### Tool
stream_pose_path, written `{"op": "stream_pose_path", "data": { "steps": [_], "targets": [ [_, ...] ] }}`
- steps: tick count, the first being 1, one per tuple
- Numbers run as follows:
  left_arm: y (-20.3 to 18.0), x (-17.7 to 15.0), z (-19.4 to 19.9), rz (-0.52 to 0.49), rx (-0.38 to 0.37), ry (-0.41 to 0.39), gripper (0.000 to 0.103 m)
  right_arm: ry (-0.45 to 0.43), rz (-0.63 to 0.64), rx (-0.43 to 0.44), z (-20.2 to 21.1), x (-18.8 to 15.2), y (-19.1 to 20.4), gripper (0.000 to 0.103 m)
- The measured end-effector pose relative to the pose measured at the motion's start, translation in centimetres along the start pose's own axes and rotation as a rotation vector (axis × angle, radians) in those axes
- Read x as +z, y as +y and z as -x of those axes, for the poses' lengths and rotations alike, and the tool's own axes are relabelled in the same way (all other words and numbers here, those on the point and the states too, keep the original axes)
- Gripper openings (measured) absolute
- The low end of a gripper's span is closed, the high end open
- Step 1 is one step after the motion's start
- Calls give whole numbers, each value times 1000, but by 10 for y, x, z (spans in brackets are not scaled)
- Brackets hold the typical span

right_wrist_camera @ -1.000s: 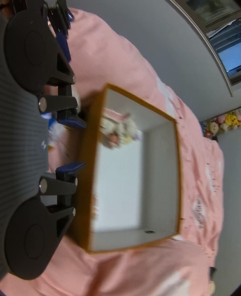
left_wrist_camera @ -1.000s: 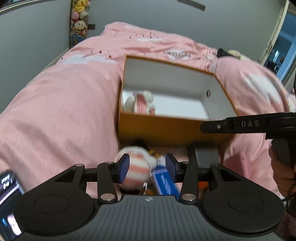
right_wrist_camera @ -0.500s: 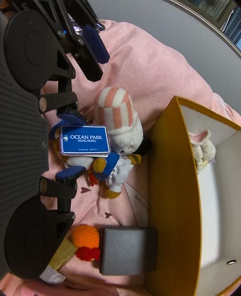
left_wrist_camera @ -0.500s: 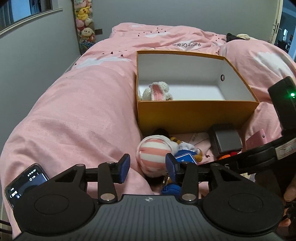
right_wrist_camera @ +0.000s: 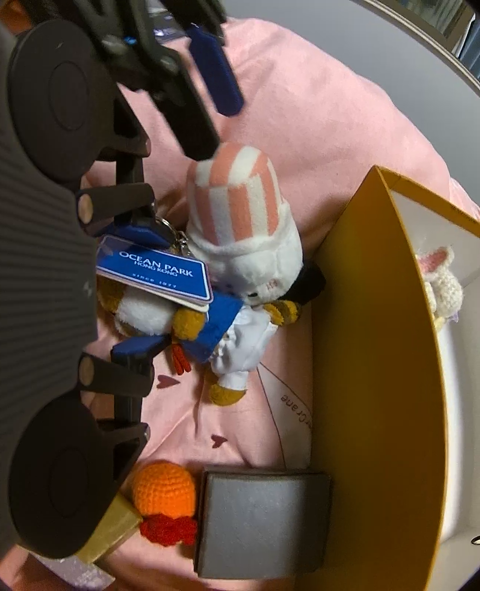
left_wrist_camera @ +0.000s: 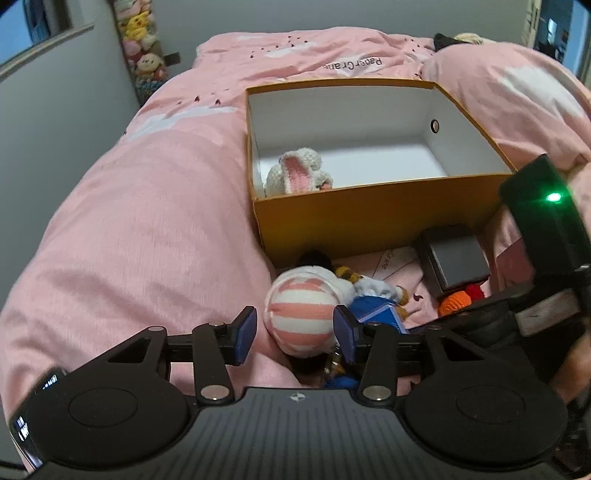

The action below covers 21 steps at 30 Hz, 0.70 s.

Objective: Organize objects
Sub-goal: 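Grasp the striped-hat plush with the left tool while the right tool grasps the dog plush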

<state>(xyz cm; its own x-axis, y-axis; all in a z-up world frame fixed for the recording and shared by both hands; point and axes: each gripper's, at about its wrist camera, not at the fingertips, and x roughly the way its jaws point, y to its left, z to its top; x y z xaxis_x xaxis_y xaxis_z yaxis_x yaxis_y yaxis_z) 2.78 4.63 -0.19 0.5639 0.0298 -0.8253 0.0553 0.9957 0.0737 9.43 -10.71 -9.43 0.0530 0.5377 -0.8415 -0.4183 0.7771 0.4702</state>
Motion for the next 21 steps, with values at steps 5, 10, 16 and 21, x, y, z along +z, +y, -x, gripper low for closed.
{"op": "stream_pose_path", "data": {
  "steps": [5,10,16,21],
  "targets": [
    [-13,14,-11,-121,6,39,57,-44,81,-73,24,-7,0,51],
    [-17,30,-28,-173,-42,69,57,-92,118,-160,38,-11,-11,51],
    [-12,46,-63,-164,-77,211,57,-57,50,-111,31,-11,-25,52],
    [-13,40,-68,-207,-67,278,60,-41,35,-88,26,-8,-32,52]
  ]
}}
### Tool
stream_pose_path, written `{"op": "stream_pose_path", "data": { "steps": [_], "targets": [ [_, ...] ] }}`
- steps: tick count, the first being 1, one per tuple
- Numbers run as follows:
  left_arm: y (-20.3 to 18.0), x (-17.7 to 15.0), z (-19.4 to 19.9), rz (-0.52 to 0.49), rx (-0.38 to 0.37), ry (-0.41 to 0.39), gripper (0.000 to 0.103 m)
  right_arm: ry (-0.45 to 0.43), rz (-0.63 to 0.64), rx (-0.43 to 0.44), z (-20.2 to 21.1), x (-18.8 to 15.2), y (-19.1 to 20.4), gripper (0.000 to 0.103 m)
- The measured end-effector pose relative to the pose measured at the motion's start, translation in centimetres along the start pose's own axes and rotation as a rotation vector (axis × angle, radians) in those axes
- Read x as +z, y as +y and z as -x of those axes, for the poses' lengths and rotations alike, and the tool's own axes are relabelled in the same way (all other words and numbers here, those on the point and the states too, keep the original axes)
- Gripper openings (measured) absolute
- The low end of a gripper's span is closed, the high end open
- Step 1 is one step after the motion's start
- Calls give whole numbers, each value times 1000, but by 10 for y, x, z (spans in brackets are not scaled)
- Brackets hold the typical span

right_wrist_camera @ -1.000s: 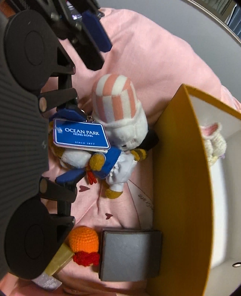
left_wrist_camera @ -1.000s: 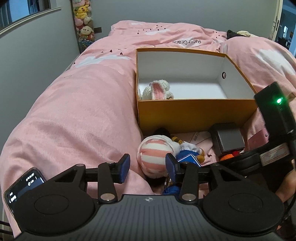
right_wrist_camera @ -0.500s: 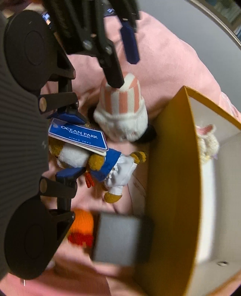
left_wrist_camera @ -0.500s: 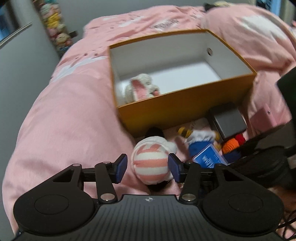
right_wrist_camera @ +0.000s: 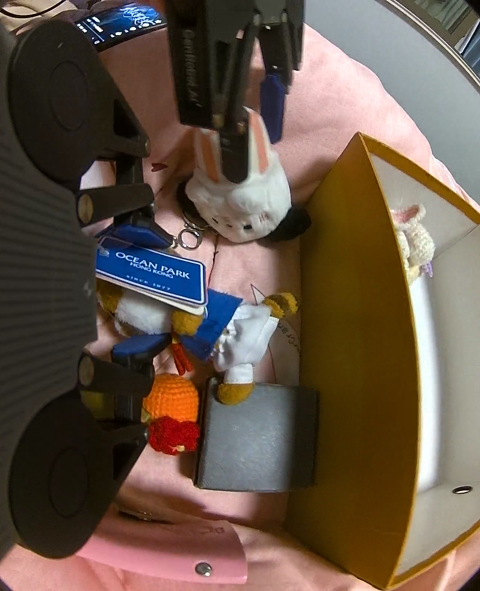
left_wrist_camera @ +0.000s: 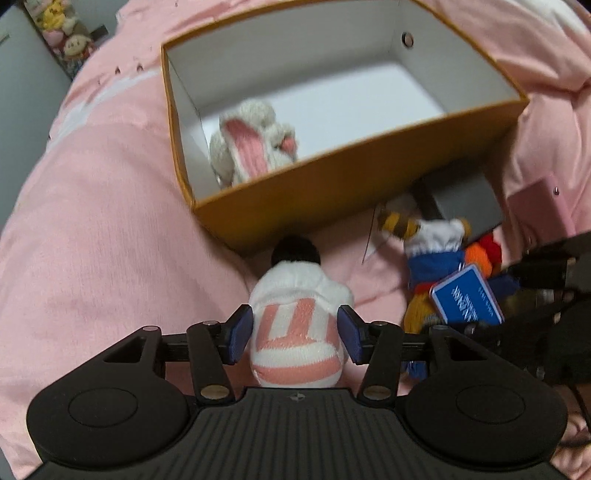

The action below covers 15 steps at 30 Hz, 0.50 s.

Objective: Organize objects
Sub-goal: 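Grasp the striped-hat plush with the left tool while the right tool grasps the dog plush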

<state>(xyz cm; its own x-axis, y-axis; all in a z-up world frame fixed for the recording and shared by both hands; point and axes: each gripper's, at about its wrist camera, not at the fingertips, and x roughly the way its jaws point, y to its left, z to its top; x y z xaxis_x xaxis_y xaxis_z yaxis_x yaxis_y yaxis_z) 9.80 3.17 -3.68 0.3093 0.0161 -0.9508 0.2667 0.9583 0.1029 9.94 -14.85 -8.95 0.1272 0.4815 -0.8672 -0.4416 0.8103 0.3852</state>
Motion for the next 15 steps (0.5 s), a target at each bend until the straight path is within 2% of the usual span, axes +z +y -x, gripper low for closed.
{"op": "stream_pose_path", "data": {
  "steps": [3,7,11,15],
  "targets": [
    [7,-4,-5,31,-23,55,64,19,-6,13,-4,0,-3,53],
    [3,-6,-17,2,11,110,69,41,-24,31,-11,3,-9,53],
    [0,-5,-33,-39,50,128,74,46,-36,44,-9,2,-13,54],
    [7,-5,-34,-2,25,109,72,42,-41,46,-3,1,-12,54]
  ]
}}
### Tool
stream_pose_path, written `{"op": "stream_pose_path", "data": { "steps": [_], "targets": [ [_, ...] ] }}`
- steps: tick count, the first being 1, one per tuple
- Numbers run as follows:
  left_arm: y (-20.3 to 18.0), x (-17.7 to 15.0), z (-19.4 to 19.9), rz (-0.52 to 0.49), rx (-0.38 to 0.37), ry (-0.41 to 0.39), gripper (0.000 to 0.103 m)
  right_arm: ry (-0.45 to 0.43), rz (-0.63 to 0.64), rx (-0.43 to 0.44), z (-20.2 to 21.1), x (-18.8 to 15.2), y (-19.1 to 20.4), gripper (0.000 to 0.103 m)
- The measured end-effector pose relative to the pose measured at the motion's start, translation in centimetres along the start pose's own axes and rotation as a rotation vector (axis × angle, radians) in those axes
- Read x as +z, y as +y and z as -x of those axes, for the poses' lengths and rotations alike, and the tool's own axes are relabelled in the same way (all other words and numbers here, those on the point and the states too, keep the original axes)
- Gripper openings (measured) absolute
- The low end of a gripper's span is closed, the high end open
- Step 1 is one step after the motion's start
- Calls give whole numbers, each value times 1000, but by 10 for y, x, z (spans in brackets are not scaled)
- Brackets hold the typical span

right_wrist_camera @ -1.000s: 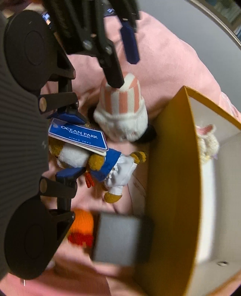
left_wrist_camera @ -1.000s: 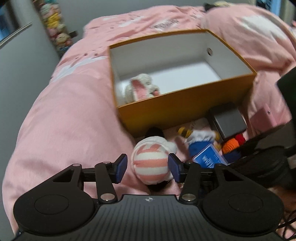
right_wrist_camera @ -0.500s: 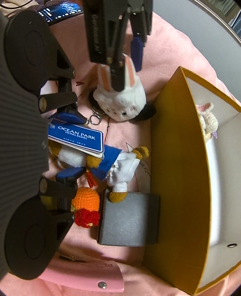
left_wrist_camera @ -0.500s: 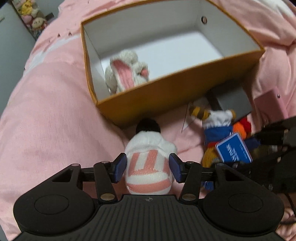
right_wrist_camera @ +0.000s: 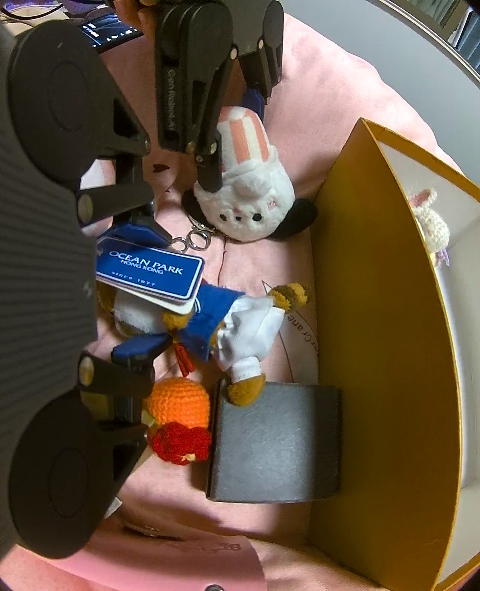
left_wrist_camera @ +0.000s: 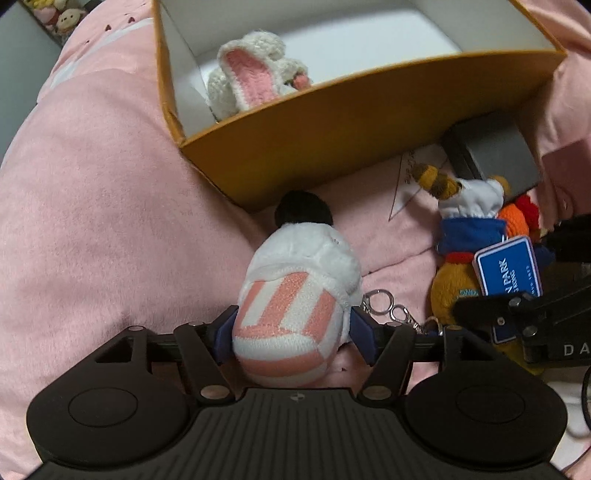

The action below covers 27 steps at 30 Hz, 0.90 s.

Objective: Organize objects
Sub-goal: 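Grasp the striped-hat plush with the left tool while the right tool grasps the dog plush, then carry both plushes over the box and lower them inside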

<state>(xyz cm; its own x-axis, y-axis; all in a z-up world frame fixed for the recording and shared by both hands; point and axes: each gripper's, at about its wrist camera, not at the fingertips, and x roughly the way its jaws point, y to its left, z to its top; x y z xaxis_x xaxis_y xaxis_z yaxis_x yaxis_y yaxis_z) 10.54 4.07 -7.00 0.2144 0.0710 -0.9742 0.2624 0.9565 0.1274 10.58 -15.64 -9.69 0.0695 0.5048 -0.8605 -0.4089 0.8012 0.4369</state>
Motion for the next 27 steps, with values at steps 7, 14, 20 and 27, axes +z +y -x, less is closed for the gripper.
{"op": "stream_pose_path", "data": {
  "steps": [7,14,20,27],
  "targets": [
    [14,-29,37,172,-91,-148,67,-53,50,1,16,-3,7,51],
    [15,-43,102,285,-215,-379,67,-173,65,72,70,6,8,51],
    [17,-19,138,305,-224,-558,67,-328,101,99,126,25,14,48],
    [25,26,134,387,-244,-632,67,-424,73,71,151,73,4,4]
  ]
}}
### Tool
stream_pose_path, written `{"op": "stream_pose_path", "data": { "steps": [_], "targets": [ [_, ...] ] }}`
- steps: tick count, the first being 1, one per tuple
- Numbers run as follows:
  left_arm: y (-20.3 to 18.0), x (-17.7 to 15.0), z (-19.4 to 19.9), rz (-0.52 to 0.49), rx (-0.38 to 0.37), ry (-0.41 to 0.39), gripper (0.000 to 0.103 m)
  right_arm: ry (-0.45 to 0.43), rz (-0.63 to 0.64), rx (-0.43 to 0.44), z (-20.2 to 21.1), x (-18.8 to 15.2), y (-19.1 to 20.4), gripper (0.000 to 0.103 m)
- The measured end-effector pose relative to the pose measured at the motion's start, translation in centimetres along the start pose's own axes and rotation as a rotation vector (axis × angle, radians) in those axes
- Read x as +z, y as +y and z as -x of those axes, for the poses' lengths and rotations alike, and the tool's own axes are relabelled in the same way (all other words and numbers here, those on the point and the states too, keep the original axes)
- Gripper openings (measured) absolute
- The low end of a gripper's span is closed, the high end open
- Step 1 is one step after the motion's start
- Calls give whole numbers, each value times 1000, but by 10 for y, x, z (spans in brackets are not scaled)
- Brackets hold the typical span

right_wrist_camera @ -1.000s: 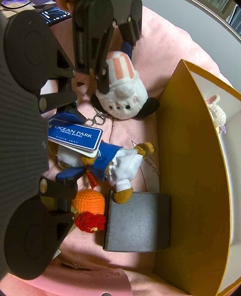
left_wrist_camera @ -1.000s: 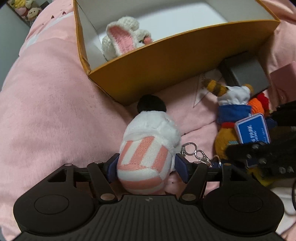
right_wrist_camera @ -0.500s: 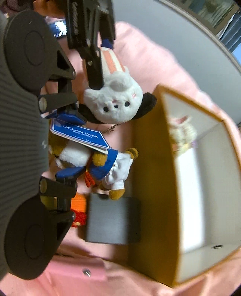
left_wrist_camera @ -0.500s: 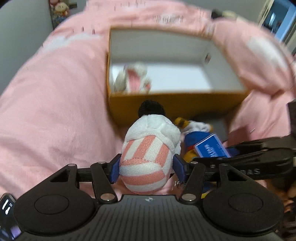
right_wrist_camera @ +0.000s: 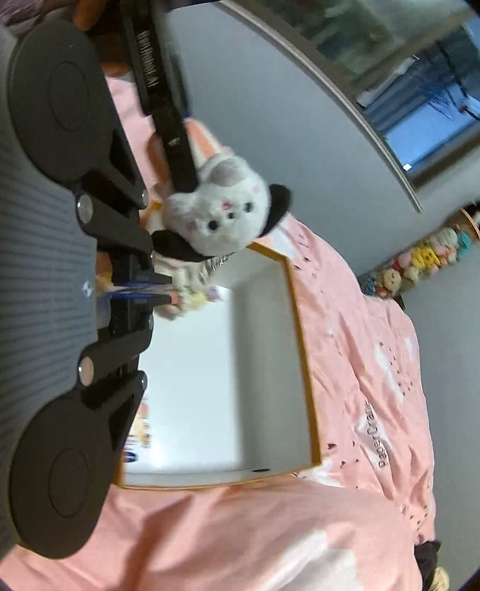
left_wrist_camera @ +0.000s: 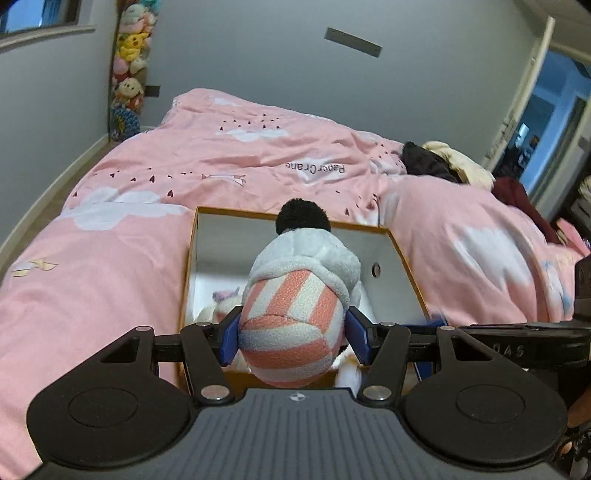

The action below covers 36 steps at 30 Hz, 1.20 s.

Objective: Organize objects
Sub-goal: 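Carry both plushes over the box and lower them inside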

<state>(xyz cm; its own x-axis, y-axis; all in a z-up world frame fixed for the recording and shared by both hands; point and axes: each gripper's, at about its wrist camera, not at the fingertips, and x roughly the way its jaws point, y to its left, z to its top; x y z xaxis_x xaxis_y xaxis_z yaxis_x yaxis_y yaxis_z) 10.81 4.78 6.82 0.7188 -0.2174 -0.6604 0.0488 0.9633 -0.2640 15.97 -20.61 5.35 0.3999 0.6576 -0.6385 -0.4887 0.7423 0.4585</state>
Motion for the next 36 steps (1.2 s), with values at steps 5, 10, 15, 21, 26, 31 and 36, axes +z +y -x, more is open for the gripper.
{"op": "stream_pose_path", "data": {
  "steps": [5,10,15,21,26,31,36],
  "targets": [
    [-1,1,-10,11,-13,5,67,-16,22,-13,-11,16,5,1],
    [5,1,-22,25,18,33,67,-8,38,-22,-22,30,2,5],
    [8,-7,-19,20,31,32,67,110,92,-28,-31,7,3,9],
    [12,-22,-10,35,16,50,67,249,181,-123,-48,-45,-3,41],
    [16,-30,-3,64,26,47,67,344,280,-180,-66,-72,-5,46],
    [15,-37,4,71,31,42,67,386,354,-186,-78,-85,-2,63],
    [18,-43,7,86,35,49,67,419,454,-187,-80,-102,8,69]
  ]
}}
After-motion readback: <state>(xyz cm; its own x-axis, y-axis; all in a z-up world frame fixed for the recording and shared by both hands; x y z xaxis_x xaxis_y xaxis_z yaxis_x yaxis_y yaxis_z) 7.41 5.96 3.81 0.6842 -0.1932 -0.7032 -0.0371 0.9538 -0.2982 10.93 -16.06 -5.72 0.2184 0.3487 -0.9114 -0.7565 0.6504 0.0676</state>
